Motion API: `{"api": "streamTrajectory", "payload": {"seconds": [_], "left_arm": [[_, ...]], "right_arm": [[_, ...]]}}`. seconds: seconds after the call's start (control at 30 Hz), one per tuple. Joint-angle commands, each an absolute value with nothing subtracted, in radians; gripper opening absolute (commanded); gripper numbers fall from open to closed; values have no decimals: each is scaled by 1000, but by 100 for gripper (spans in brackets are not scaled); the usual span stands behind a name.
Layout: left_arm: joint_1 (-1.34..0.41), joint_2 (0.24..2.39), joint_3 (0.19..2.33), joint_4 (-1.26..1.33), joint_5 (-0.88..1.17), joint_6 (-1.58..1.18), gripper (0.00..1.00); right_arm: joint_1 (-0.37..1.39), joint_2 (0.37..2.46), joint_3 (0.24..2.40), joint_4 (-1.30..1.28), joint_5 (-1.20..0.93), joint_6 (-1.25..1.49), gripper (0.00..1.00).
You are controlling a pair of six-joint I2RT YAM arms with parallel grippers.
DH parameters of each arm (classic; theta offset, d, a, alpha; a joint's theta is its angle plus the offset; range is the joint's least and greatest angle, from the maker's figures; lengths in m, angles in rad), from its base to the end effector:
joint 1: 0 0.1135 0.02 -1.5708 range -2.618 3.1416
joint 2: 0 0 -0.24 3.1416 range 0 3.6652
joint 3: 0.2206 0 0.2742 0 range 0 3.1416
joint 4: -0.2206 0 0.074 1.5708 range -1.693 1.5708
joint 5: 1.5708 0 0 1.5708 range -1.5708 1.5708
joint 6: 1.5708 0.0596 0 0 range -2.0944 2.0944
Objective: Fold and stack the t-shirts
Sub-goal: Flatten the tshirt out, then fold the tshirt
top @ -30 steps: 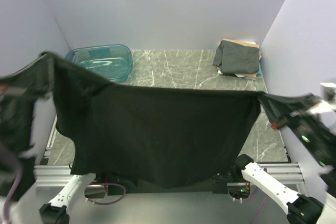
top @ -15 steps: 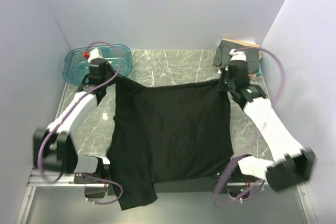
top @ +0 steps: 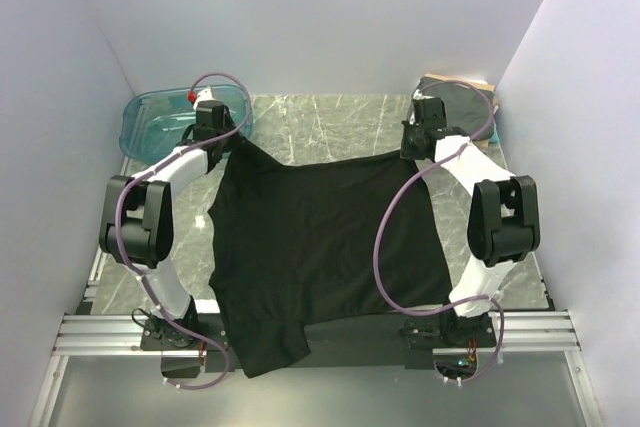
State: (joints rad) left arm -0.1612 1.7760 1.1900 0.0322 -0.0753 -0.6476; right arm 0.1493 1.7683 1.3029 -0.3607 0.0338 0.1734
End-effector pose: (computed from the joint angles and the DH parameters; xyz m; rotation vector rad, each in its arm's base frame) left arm 0.4335 -0.0660 0.1803 -0.5611 2.0742 -0.3968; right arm 0.4192 0.0610 0.1842 0.0448 2.3988 0.1105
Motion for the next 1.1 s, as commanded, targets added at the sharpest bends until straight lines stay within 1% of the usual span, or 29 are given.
{"api": "streamTrajectory", "payload": {"seconds": [0.0, 0.07, 0.2, 0.3, 0.37, 0.4, 0.57, 0.63, 0.67, 0.77, 0.8, 0.9, 1.0, 1.07], "left_arm": [[-158, 1752, 1238, 88, -60, -650, 1], [-160, 1738, 1227, 83, -55, -663, 1], [-163, 1663, 1114, 121, -80, -709, 1], [-173, 1570, 1024, 138, -90, -741, 1], [-195, 1488, 971, 147, -135, -774, 1], [-204, 1461, 916, 152, -147, -787, 1], [-265, 1286, 796, 111, -239, -876, 1], [-296, 1208, 746, 75, -267, -897, 1], [-310, 1178, 730, 54, -312, -935, 1], [-365, 1062, 680, -49, -362, -1015, 1], [-380, 1033, 658, -111, -412, -1040, 1], [-440, 925, 608, -182, -477, -1136, 1], [-482, 832, 555, -231, -463, -1204, 1], [-502, 807, 526, -271, -454, -1256, 1]], "right_arm": [[132, 1767, 1368, -321, 9, 129, 0], [129, 1769, 1368, -321, 3, 115, 0], [124, 1761, 1358, -310, -69, 40, 0], [120, 1759, 1364, -337, -74, 9, 0], [120, 1756, 1371, -359, -74, -32, 0], [120, 1752, 1365, -362, -74, -46, 0], [118, 1681, 1302, -354, -74, -64, 0], [118, 1632, 1264, -344, -74, -77, 0], [118, 1618, 1253, -338, -72, -80, 0], [120, 1582, 1243, -353, -57, -87, 0], [118, 1568, 1241, -362, -57, -89, 0], [118, 1545, 1224, -367, -54, -87, 0], [120, 1528, 1207, -377, -43, -92, 0], [118, 1520, 1195, -382, -32, -92, 0]]}}
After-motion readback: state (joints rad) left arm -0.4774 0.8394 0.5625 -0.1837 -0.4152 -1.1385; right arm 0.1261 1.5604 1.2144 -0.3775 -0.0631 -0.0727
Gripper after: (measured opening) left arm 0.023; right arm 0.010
